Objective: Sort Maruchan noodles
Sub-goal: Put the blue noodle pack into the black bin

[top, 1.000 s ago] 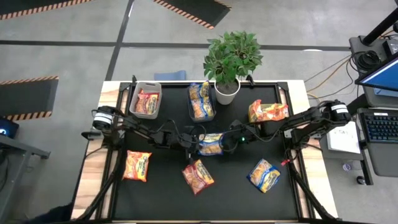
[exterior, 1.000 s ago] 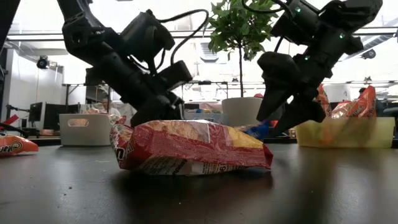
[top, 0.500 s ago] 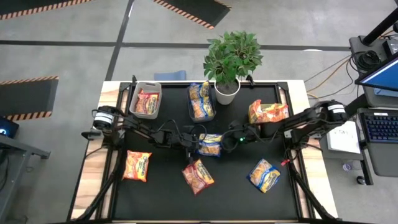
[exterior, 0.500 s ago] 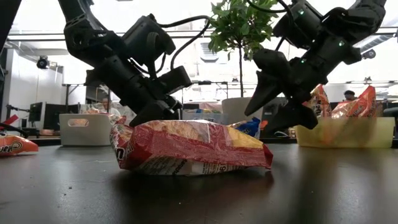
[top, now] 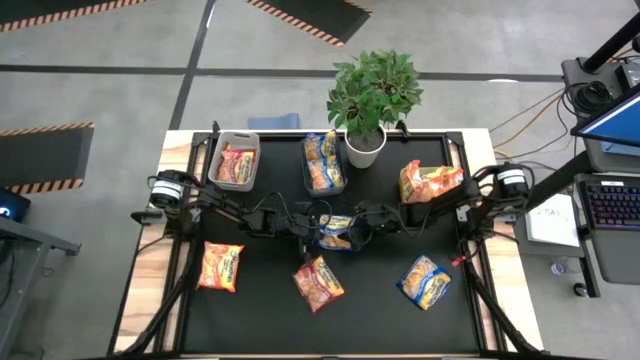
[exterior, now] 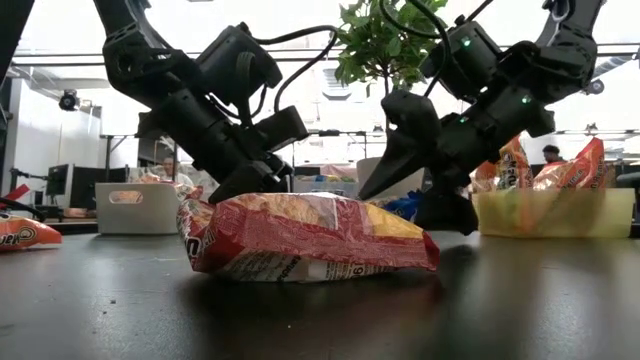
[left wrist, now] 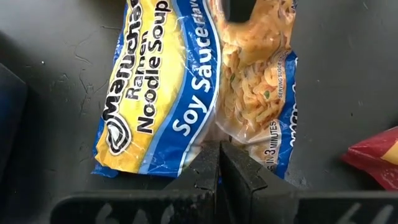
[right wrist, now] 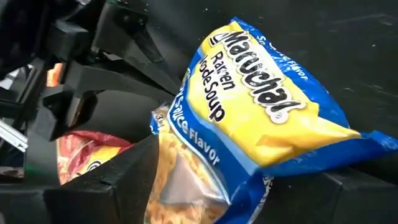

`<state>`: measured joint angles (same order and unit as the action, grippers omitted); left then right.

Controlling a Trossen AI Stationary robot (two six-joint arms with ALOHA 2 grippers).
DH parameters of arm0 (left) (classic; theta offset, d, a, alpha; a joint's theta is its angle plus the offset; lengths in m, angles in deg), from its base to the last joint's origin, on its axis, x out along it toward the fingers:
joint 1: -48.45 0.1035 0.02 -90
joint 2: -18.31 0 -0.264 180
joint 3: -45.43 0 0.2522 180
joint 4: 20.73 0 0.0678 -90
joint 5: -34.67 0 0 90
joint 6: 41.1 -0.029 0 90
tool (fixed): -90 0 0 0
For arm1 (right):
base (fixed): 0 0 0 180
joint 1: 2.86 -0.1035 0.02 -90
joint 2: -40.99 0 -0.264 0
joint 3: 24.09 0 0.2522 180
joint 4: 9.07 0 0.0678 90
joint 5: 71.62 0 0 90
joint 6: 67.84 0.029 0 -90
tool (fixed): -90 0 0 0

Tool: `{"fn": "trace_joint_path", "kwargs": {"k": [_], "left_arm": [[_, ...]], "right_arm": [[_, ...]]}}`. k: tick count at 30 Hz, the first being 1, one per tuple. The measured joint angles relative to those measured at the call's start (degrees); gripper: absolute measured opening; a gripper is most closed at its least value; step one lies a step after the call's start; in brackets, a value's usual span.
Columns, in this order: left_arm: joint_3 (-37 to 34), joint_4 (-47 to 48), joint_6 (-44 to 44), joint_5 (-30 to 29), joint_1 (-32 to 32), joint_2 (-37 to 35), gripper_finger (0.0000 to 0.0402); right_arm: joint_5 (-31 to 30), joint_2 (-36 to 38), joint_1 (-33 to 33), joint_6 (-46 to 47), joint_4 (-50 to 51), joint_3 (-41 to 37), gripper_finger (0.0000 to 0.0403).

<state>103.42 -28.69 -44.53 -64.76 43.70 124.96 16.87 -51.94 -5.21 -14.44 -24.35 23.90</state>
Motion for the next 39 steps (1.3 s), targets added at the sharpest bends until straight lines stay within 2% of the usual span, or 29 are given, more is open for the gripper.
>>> {"fn": "trace_joint_path", "kwargs": {"k": [9, 17, 28, 36, 39], "left_arm": [[0.0, -0.8, 0.1, 0.0, 0.0, 0.0, 0.0], [-0.1, -0.1, -1.4, 0.0, 0.0, -3.1, 0.0], [-0.2, 5.7, -5.4, -0.6, 0.0, -15.3, 0.0], [-1.3, 3.1, -7.1, -0.6, 0.0, -24.7, 0.0], [-2.4, -2.3, -7.1, -0.6, 0.0, -26.7, 0.0]], "right_arm": [[-0.1, -1.2, 0.0, -0.9, 0.0, 0.8, 0.018], [-0.1, 2.3, 0.0, -6.5, 0.2, 0.5, 0.0109], [-0.7, 9.1, -0.2, -17.2, 0.7, -0.9, 0.0098], [-13.4, 13.9, -3.0, -24.3, -1.2, -3.6, 0.0096], [-18.1, 15.5, -4.7, -26.7, -5.4, -5.5, 0.0096]]}}
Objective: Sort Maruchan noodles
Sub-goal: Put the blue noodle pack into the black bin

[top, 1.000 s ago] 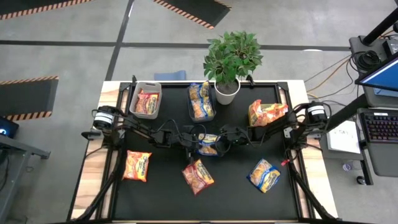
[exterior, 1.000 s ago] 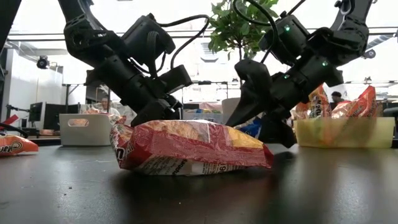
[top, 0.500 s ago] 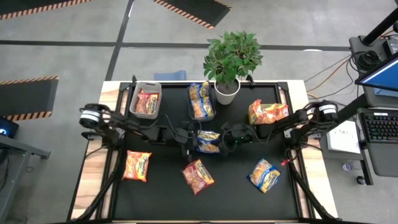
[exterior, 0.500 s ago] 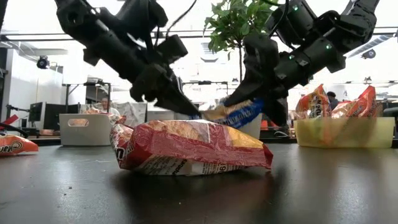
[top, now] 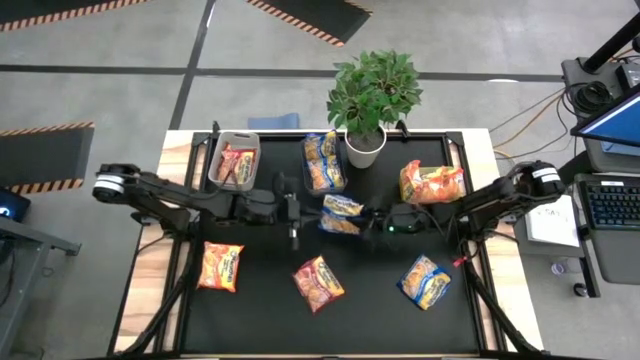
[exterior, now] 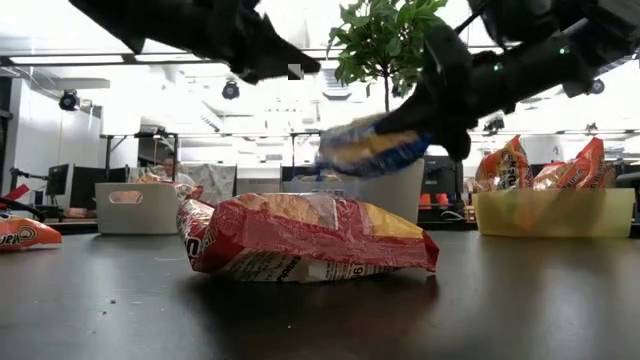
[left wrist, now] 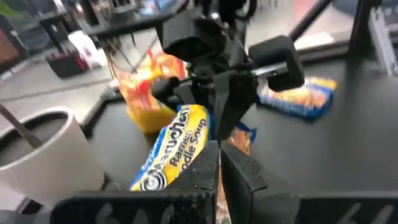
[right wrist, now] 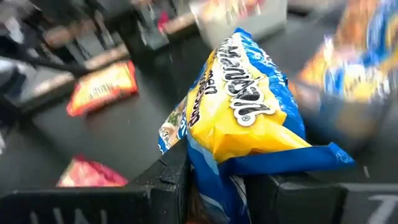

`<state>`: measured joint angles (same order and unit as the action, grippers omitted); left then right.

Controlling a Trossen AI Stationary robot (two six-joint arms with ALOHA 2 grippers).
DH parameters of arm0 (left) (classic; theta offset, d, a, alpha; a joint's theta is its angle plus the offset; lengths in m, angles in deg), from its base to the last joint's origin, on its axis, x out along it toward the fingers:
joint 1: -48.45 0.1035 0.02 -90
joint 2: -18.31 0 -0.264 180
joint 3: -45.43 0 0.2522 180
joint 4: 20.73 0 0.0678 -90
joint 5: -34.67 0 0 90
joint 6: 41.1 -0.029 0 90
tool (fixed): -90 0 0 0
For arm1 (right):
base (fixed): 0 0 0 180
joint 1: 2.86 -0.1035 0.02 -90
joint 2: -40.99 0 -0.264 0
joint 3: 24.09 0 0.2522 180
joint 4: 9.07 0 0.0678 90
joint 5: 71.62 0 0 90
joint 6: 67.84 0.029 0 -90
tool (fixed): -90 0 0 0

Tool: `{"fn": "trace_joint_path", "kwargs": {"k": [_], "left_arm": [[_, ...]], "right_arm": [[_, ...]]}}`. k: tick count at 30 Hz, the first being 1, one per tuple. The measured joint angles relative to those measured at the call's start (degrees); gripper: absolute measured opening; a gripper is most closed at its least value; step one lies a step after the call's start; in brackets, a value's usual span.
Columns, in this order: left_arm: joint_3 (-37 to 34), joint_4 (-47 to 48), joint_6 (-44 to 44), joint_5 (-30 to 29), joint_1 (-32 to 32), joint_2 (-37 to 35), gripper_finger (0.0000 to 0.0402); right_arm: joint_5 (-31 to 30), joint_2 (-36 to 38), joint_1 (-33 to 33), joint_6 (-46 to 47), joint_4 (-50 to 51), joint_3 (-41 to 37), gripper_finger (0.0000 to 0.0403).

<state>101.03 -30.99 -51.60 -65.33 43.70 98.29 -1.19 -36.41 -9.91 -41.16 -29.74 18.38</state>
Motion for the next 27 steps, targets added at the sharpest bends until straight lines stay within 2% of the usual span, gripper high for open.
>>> {"fn": "trace_joint_path", "kwargs": {"k": [7, 14, 21, 27], "left_arm": [[-6.0, -21.4, 2.2, 0.0, 0.0, -0.9, 0.0], [-11.4, -42.2, 6.8, 0.0, 0.0, 1.6, 0.0], [-13.7, -52.3, 8.9, 0.0, 0.0, 4.7, 0.0], [-14.4, -54.5, 9.6, 0.0, 0.2, 6.2, 0.0]], "right_arm": [[-8.7, 2.1, -3.3, -11.3, -18.6, -5.1, 0.0096], [-9.0, 1.0, -4.5, -23.0, -38.7, -8.1, 0.0095], [-8.4, -0.2, -4.5, -28.0, -44.4, -7.2, 0.0095], [-7.2, -1.7, -4.5, -31.7, -47.2, -6.3, 0.0095]]}}
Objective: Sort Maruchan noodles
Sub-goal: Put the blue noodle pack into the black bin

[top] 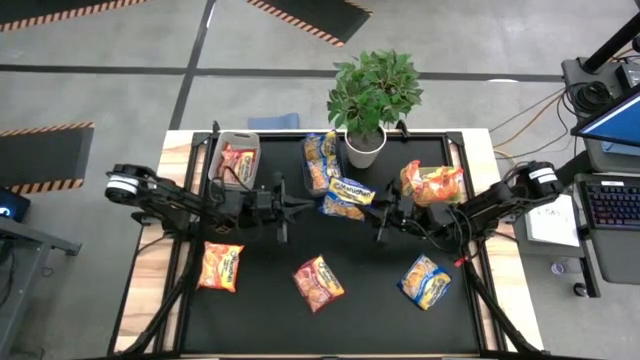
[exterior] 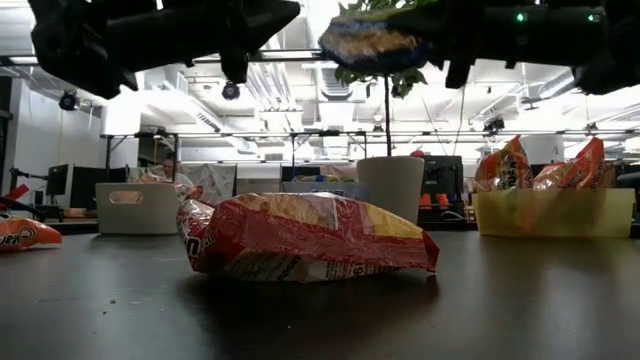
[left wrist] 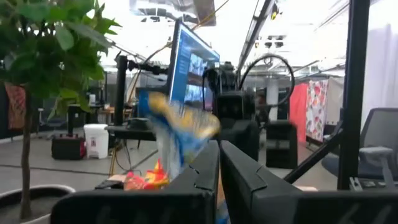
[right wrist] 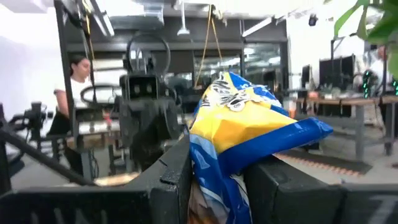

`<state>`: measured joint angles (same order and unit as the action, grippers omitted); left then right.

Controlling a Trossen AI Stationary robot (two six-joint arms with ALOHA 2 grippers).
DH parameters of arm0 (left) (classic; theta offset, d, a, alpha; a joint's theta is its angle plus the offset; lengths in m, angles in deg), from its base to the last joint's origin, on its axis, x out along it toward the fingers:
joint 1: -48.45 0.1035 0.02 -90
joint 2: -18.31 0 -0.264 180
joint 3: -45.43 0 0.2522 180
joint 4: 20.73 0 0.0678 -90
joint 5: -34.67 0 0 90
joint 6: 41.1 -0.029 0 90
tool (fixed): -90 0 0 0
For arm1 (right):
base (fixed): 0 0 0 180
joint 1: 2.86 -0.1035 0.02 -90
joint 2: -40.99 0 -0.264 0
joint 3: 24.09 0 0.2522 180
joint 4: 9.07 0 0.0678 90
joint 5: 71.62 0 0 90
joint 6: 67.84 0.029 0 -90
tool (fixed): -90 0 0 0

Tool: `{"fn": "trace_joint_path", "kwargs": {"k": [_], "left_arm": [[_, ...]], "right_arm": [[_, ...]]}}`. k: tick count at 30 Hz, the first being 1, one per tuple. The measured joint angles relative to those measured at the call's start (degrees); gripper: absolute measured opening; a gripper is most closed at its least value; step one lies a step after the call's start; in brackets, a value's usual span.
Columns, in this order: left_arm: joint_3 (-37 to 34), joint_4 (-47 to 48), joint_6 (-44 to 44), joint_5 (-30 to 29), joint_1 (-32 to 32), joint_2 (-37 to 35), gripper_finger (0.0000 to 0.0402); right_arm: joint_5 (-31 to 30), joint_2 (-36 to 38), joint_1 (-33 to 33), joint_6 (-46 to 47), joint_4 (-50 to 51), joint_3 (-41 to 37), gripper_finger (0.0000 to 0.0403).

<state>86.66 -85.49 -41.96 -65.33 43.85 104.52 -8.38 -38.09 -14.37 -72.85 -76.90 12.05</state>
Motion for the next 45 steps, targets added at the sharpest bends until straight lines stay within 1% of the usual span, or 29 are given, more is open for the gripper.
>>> {"fn": "trace_joint_path", "kwargs": {"k": [3, 6, 10, 17, 20, 25, 31, 36, 45], "left_arm": [[0.4, -0.5, 0.1, 0.0, 0.1, 1.1, 0.0011], [0.3, -0.2, 0.9, 0.0, 0.2, 1.2, 0.0034], [-0.1, -0.2, 1.9, 0.0, 0.2, 1.3, 0.0077], [-0.2, -0.1, 3.6, 0.0, 0.2, 2.2, 0.0157], [1.3, -0.3, 4.8, 0.0, 0.2, 4.0, 0.0182], [6.1, -0.6, 4.8, 0.0, 0.2, 9.5, 0.0213], [10.9, -6.7, 4.4, 0.0, 0.2, 16.3, 0.0238], [13.0, -11.4, 3.8, 0.0, 0.2, 20.1, 0.0244], [15.0, -11.5, 3.0, 0.0, 0.2, 20.9, 0.0245]], "right_arm": [[0.2, -0.2, 0.0, -1.5, -0.9, 0.2, 0.0095], [0.2, -0.3, 0.0, -2.3, -1.8, 0.6, 0.0095], [0.2, 0.3, 0.0, -3.8, -2.4, 0.8, 0.0095], [0.2, 0.6, 0.0, -8.0, -8.1, 0.9, 0.0095], [0.2, 0.6, 0.0, -9.4, -8.3, 1.2, 0.0095], [1.3, 0.3, 0.0, -10.2, -8.3, 2.6, 0.0095], [1.7, 0.3, 0.0, -10.6, -8.1, 2.9, 0.0095], [1.7, 0.3, 0.0, -10.6, -7.7, 2.9, 0.0095], [1.7, 0.3, 0.0, -10.4, -7.2, 2.9, 0.0095]]}}
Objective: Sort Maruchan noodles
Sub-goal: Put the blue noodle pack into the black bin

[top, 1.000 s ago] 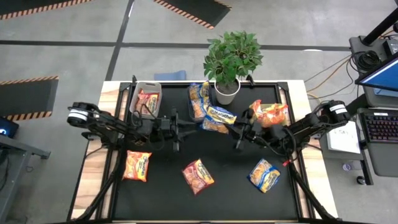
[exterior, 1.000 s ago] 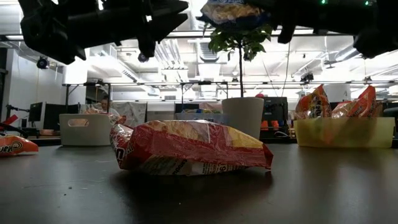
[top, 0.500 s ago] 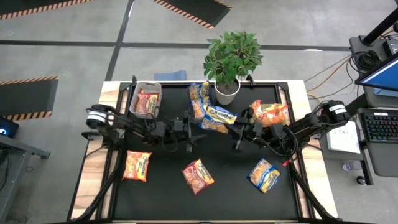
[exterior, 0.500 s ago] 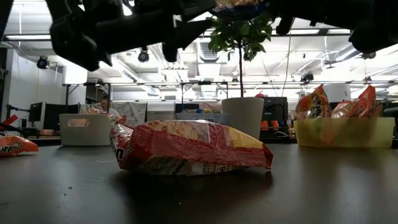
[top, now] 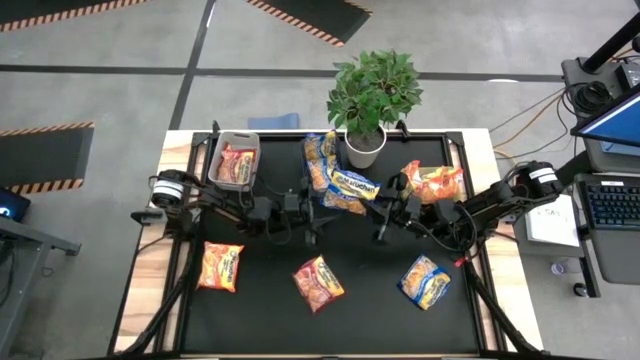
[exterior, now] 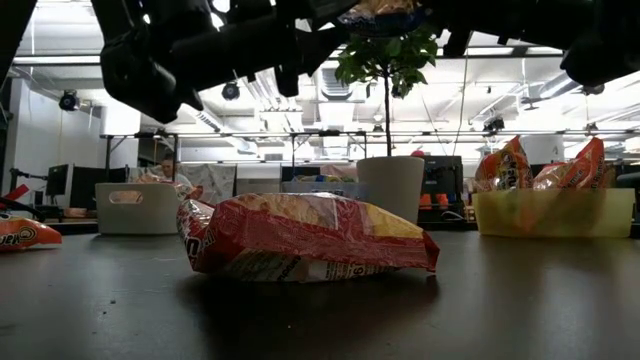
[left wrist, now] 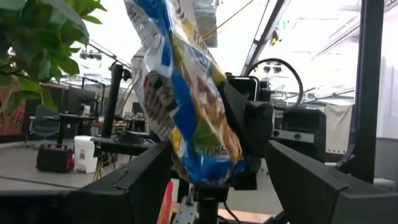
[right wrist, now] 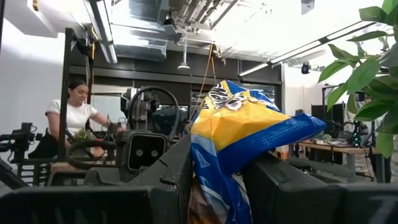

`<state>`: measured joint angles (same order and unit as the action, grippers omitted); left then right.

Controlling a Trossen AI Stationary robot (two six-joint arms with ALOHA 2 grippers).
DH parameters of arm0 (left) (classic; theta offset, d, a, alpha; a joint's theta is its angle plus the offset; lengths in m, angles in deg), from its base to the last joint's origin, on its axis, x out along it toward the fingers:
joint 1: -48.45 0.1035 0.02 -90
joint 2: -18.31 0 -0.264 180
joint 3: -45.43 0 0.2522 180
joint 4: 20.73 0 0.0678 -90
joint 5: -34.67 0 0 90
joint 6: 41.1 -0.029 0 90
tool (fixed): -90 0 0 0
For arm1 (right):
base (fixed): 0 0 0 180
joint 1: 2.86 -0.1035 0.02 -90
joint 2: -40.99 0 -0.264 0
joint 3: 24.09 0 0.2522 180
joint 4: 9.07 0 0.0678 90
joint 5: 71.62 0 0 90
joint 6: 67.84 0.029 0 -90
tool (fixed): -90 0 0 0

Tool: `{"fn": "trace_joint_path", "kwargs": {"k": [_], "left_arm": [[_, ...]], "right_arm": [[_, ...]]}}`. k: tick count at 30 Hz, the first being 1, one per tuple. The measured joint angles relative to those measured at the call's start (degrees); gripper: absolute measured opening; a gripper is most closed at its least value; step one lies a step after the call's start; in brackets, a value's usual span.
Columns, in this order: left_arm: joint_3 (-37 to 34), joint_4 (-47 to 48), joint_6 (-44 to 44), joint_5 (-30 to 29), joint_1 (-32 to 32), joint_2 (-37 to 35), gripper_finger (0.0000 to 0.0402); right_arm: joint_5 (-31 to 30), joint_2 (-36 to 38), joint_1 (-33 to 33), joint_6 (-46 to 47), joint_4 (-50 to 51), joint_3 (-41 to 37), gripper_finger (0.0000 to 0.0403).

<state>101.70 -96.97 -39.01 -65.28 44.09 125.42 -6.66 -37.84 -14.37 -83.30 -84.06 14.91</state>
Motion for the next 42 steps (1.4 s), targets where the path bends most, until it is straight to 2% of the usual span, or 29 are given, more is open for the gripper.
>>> {"fn": "trace_joint_path", "kwargs": {"k": [5, 11, 15, 19, 26, 30, 35, 39, 42], "left_arm": [[0.8, 0.0, -0.5, -0.2, 0.2, 0.0, 0.0245], [2.4, 0.1, -2.1, -3.1, 0.4, 0.0, 0.0244], [3.5, 0.5, -2.6, -3.2, 0.6, 0.0, 0.0228], [3.7, 0.6, -3.1, -4.1, 0.6, 0.0, 0.0182], [3.5, 1.0, -3.1, -5.3, 0.6, 0.0, 0.0071], [3.5, 1.0, -3.1, -5.3, 0.6, 0.0, 0.0036], [3.4, 1.1, -3.5, -5.3, 0.6, -0.1, 0.0033], [1.8, 1.6, -4.5, -7.6, 0.6, -1.3, 0.0032], [-0.2, 3.1, -5.1, -11.1, 0.8, -3.6, 0.0031]], "right_arm": [[0.0, 0.0, 0.0, 0.1, 0.2, 0.0, 0.0095], [0.0, 0.0, 0.0, 0.5, 0.8, 0.0, 0.0095], [0.0, 0.0, 0.0, 0.7, 1.3, 0.0, 0.0095], [0.0, 0.0, 0.0, 1.3, 2.3, 0.3, 0.0095], [0.0, 0.0, 0.0, 2.8, 3.9, 0.5, 0.0099], [-0.1, 0.0, 0.0, 4.5, 4.5, 0.6, 0.0119], [-0.9, 0.2, 0.0, 5.5, 4.7, 0.6, 0.0164], [-5.5, 1.3, 0.0, 7.1, 6.3, 0.6, 0.0201], [-9.0, 3.8, 0.0, 10.3, 12.9, 0.6, 0.0222]]}}
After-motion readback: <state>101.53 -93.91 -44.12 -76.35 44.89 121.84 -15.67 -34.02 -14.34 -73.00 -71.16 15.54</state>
